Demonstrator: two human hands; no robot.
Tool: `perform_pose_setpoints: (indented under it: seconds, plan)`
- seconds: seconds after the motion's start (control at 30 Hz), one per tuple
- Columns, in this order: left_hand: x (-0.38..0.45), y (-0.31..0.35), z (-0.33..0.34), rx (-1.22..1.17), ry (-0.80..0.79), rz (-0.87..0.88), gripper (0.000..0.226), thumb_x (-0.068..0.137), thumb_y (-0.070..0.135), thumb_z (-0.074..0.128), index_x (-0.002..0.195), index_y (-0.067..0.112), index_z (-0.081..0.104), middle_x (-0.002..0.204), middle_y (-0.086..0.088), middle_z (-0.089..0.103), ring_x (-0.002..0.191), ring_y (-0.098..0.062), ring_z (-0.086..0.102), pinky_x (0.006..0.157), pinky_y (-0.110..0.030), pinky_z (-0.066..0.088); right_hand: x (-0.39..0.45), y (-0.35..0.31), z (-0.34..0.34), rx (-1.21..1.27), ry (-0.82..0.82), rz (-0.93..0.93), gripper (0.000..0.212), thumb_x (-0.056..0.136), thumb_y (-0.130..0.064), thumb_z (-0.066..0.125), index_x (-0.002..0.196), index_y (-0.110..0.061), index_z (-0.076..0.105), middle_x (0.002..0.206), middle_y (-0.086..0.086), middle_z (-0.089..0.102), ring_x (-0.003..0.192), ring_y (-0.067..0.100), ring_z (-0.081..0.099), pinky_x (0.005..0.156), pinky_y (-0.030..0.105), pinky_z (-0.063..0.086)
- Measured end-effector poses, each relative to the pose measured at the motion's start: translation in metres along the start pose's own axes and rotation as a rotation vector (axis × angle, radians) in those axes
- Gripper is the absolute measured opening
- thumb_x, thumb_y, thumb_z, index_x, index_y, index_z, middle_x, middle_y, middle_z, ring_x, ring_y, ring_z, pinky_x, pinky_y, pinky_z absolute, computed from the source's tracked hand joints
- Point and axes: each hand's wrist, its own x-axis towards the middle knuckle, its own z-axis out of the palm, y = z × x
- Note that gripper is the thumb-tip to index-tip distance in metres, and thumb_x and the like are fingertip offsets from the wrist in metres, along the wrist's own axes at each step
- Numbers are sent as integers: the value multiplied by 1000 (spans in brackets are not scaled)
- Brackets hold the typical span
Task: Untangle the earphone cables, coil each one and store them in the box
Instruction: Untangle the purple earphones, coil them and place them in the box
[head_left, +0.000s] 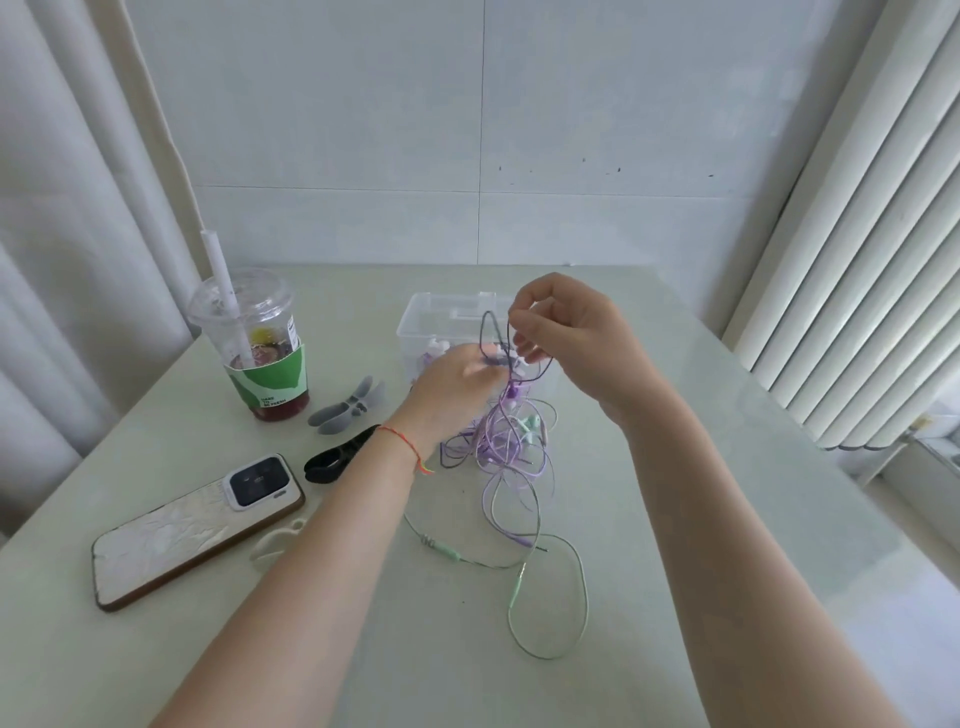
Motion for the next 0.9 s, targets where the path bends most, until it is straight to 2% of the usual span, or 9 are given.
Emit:
perform_pose_setpoints:
  seconds: [0.07, 0.13, 0.23, 0.37, 0.47, 0.57, 0.7, 0.8, 0.9]
  plan:
    - [-4, 4, 1, -298, -47, -110, 27, 64, 36, 59, 82, 17, 65, 84, -1, 65, 84, -17, 61, 82, -33, 44, -1, -2, 1, 39, -14, -24, 8, 91, 0, 59, 88, -8, 61, 71, 6, 64, 69, 20, 62, 66, 26, 52]
    - [-3, 0, -3, -486, -64, -118, 24, 70, 37, 65, 85, 19, 71, 88, 0, 70, 84, -14, 63, 78, -31, 41, 0, -2, 0, 23, -8, -17, 9, 91, -1, 59, 87, -9, 60, 72, 7, 66, 69, 19, 64, 67, 27, 52]
    - [3, -9, -10, -443, 62, -72, 16, 93, 26, 59, 88, 22, 74, 90, 1, 70, 85, -13, 60, 74, -28, 44, 1, 1, -4, -78, 1, 63, 9, 88, -2, 57, 84, -10, 60, 76, 8, 68, 70, 18, 65, 70, 33, 53]
    - [7, -12, -22, -349, 405, -59, 12, 92, 24, 62, 90, 27, 74, 90, 1, 65, 77, -8, 52, 73, -27, 44, 3, 8, -15, -283, 77, 183, 8, 80, -8, 53, 78, -12, 59, 79, 6, 71, 68, 16, 64, 67, 33, 47]
    - [7, -14, -35, -417, 481, -27, 14, 94, 20, 59, 92, 22, 73, 85, 0, 65, 75, -11, 54, 69, -26, 45, 5, 14, -27, -520, 82, 269, 8, 82, -18, 53, 84, -16, 61, 89, 4, 70, 83, 21, 64, 65, 29, 44]
    - [7, -12, -40, -497, 447, -7, 18, 96, 18, 56, 89, 19, 72, 75, 1, 70, 67, -11, 63, 66, -23, 48, 5, 16, -31, -647, 87, 301, 10, 86, -21, 53, 90, -20, 62, 95, 0, 64, 85, 20, 56, 59, 25, 38]
    - [1, -3, -33, -501, 247, 52, 18, 98, 18, 54, 94, 16, 72, 69, 0, 69, 64, -16, 66, 68, -27, 52, 4, 10, -23, -575, 103, 199, 18, 89, -23, 54, 100, -24, 68, 99, -6, 66, 87, 14, 59, 68, 25, 41]
    - [-5, 5, -26, -465, 129, 95, 18, 98, 20, 55, 97, 16, 73, 71, -4, 70, 69, -20, 67, 73, -31, 54, 0, 4, -9, -407, -40, 131, 17, 89, -31, 64, 104, -25, 70, 96, -10, 69, 85, 4, 61, 67, 16, 43]
    - [-8, 11, -22, -425, 96, 142, 18, 97, 19, 56, 100, 14, 73, 65, 1, 67, 65, -14, 66, 69, -26, 56, -1, 7, 2, -362, -136, 142, 31, 81, -45, 72, 107, -29, 68, 96, -8, 69, 82, 7, 65, 65, 20, 42]
